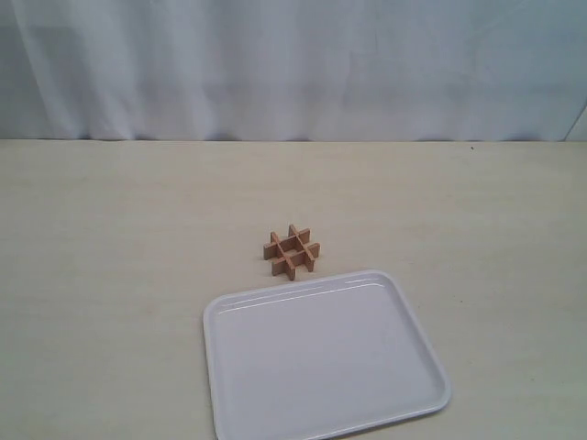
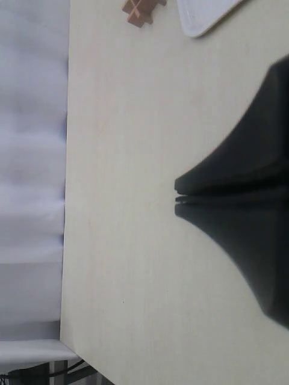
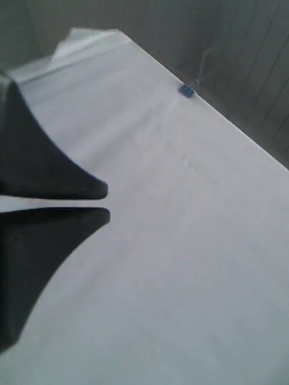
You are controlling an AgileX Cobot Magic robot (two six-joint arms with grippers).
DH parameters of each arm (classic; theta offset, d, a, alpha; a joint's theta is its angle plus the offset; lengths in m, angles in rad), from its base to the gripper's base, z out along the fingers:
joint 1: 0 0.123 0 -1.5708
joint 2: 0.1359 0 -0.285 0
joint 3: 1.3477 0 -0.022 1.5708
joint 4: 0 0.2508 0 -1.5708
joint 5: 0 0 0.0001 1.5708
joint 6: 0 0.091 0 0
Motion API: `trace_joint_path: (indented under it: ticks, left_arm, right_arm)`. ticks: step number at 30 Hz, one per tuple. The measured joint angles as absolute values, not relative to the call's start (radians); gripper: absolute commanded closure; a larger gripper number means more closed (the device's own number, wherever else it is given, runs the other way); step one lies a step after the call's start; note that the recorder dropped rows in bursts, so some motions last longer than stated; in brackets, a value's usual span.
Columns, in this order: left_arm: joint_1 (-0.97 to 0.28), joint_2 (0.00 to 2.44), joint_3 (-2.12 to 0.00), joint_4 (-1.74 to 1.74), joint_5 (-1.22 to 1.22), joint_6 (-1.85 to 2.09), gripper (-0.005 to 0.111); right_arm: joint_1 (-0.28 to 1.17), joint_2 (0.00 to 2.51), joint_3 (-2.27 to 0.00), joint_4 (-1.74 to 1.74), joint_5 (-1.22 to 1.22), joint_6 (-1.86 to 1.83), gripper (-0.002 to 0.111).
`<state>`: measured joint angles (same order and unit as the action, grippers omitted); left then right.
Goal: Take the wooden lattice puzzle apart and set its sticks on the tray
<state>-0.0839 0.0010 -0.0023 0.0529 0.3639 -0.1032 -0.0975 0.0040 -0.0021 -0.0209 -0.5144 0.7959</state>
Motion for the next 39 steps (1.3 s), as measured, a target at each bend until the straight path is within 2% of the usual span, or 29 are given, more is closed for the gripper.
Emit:
trace_joint_path:
  ticks: [1, 4, 15, 24, 27, 33, 39]
  left_arm:
    - [-0.084, 0.001, -0.002, 0.053, 0.364, -0.103, 0.107]
    - [-0.084, 0.001, -0.002, 0.053, 0.364, -0.103, 0.107]
    - [-0.084, 0.001, -0.002, 0.053, 0.364, -0.103, 0.107]
    - [-0.084, 0.001, -0.002, 0.053, 0.364, -0.103, 0.107]
    - [-0.084, 0.001, -0.002, 0.053, 0.364, -0.103, 0.107]
    - [-0.084, 0.001, -0.002, 0.053, 0.364, -0.103, 0.107]
    - [-0.084, 0.001, -0.002, 0.053, 0.364, -0.103, 0.107]
  right_arm:
    - [-0.098, 0.004, -0.002, -0.195, -0.498, 0.925, 0.104]
    - [-0.098, 0.004, -0.002, -0.365, -0.489, 1.048, 0.104]
    - [-0.098, 0.021, -0.050, -0.274, -0.469, 0.950, 0.104]
    - [-0.099, 0.455, -0.293, -0.286, -0.437, 0.830, 0.104]
    - [-0.099, 0.648, -0.406, -0.424, -0.327, 0.809, 0.104]
    - [-0.099, 0.954, -0.608, -0.640, 0.097, 0.795, 0.104]
    - [-0.099, 1.180, -0.716, -0.417, 0.328, 0.495, 0.104]
